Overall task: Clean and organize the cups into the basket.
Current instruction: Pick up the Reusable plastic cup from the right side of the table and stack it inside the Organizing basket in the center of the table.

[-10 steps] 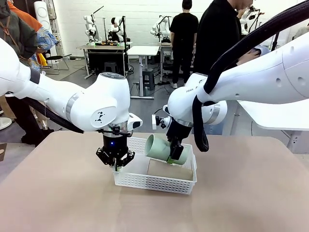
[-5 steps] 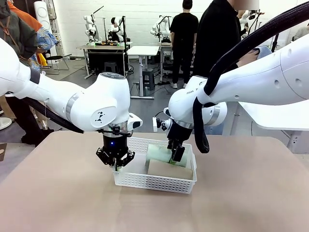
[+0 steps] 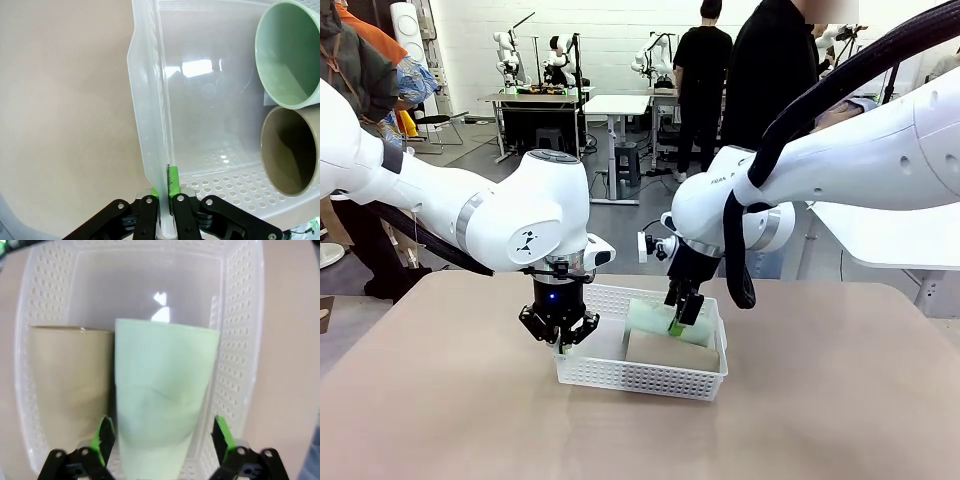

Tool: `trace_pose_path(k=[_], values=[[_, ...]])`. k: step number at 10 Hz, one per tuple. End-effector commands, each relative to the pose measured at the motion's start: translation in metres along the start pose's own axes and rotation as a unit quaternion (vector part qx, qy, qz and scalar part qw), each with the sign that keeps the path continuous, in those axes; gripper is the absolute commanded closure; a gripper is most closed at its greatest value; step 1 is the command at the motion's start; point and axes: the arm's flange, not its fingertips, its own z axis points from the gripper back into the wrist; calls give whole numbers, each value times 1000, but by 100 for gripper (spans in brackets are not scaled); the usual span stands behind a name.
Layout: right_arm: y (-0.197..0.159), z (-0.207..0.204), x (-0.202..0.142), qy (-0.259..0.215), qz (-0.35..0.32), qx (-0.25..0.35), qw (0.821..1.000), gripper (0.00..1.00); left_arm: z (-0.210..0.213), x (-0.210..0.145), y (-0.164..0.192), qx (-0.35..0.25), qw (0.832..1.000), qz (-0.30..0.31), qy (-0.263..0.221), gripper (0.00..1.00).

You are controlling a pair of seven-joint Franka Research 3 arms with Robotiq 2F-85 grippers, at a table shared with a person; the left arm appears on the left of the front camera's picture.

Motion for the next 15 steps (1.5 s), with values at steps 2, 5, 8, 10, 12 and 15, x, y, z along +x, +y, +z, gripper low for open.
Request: trace_pose_path(k=[2, 5, 8, 10, 12, 15], values=[[102, 86, -30, -27, 11, -49, 998, 0, 0, -2, 0, 2, 1000, 0, -1, 100], [153, 121, -98, -86, -58, -7, 995, 0, 0, -2, 0, 2, 1000, 0, -1, 100], [171, 127, -178, -162, -64, 9, 985, 0, 0, -2, 0, 2, 1000, 0, -1, 100], [178, 130, -211, -172, -79, 3, 982, 0, 0, -2, 0, 2, 1000, 0, -1, 100], [178, 131, -209, -101, -108, -7, 989, 0, 0, -2, 0, 2, 1000, 0, -1, 100], [175, 133, -219, -161, -92, 4, 983, 0, 0, -2, 0, 2, 1000, 0, -1, 100]])
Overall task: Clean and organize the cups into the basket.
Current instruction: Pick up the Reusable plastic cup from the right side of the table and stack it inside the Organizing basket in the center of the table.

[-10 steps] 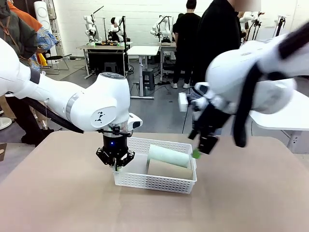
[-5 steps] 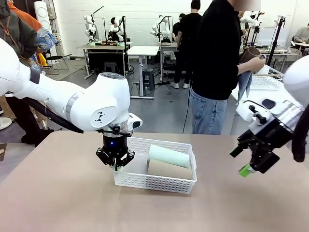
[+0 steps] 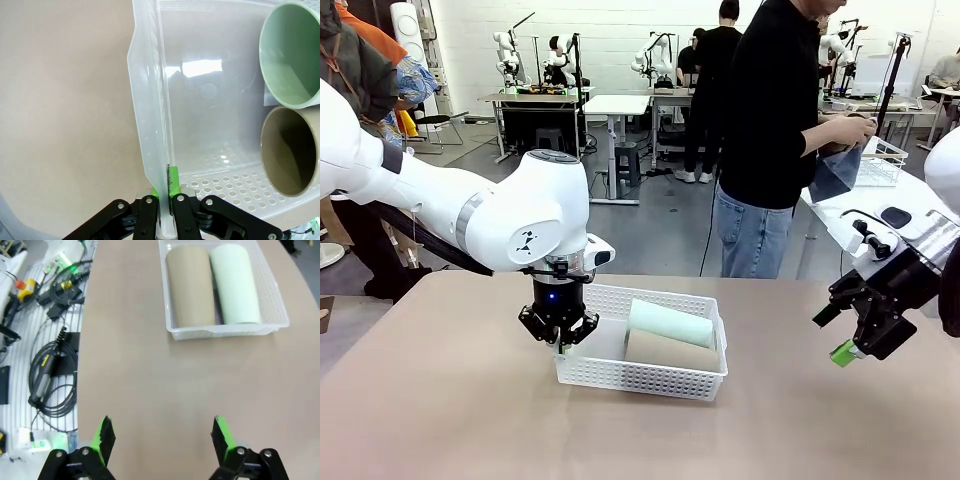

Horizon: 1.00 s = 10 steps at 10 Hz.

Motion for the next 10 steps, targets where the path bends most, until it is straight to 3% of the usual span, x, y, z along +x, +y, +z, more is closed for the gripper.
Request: trace_pose_path(k=[1, 3, 4, 5, 7, 10], values=[[0, -1, 0, -12, 4, 4, 1000, 0, 1, -2, -1, 2, 1000, 0, -1, 100], [0, 0, 0, 0, 0, 1, 1000, 0, 1, -2, -1, 2, 1000, 0, -1, 100], [-1, 19, -5, -84, 0, 36, 996, 0, 1, -2, -1, 2, 1000, 0, -1, 100], [-5, 41, -20, -147, -5, 33, 989, 0, 1, -2, -1, 2, 1000, 0, -1, 100], [-18, 65, -55, -212, 14, 22, 977, 0, 1, -2, -1, 2, 1000, 0, -1, 100], [-38, 89, -115, -278, 21, -61, 958, 0, 1, -2, -1, 2, 1000, 0, -1, 100]])
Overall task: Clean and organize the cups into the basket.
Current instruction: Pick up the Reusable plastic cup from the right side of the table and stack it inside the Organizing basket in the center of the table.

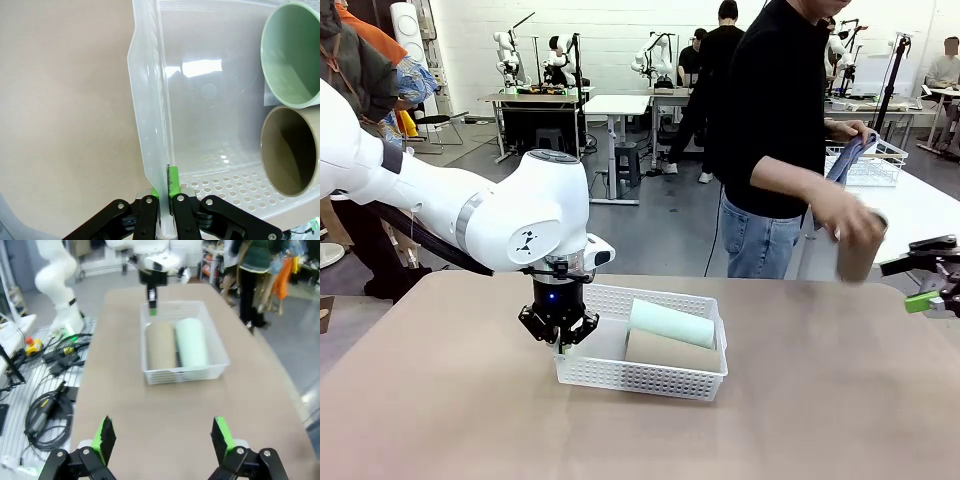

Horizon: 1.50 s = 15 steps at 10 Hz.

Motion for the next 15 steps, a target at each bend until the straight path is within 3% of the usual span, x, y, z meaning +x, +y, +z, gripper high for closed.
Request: trace_pose_path(k=[1, 5, 7, 8, 15], values=[[-15, 12, -24, -56, 11, -9, 998, 0, 1, -2, -1, 2, 1000, 0, -1, 100], [-25, 63, -91, -127, -42, -34, 990, 0, 1, -2, -1, 2, 1000, 0, -1, 100], [-34, 70, -108, -150, -63, 0, 987, 0, 1, -2, -1, 2, 1000, 0, -1, 100], [-14, 64, -96, -116, -55, -29, 991, 0, 1, -2, -1, 2, 1000, 0, -1, 100], [-14, 64, -96, -116, -55, -29, 991, 0, 1, -2, -1, 2, 1000, 0, -1, 100]])
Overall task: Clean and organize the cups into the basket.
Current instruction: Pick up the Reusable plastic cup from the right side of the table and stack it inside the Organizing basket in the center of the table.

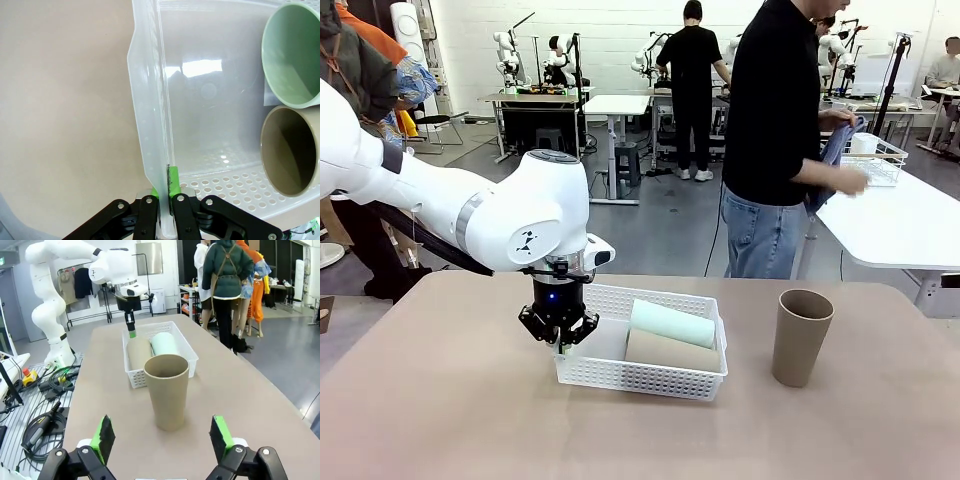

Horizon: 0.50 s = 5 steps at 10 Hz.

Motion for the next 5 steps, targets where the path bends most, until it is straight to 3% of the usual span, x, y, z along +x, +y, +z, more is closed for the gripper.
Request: trace_pose_path(k=[1, 5], values=[[4, -3, -1, 3, 0, -7, 1000, 0, 1, -2, 0, 2, 1000, 0, -1, 100], [0, 0, 0, 0, 0, 0, 1000, 0, 1, -2, 0, 2, 1000, 0, -1, 100]])
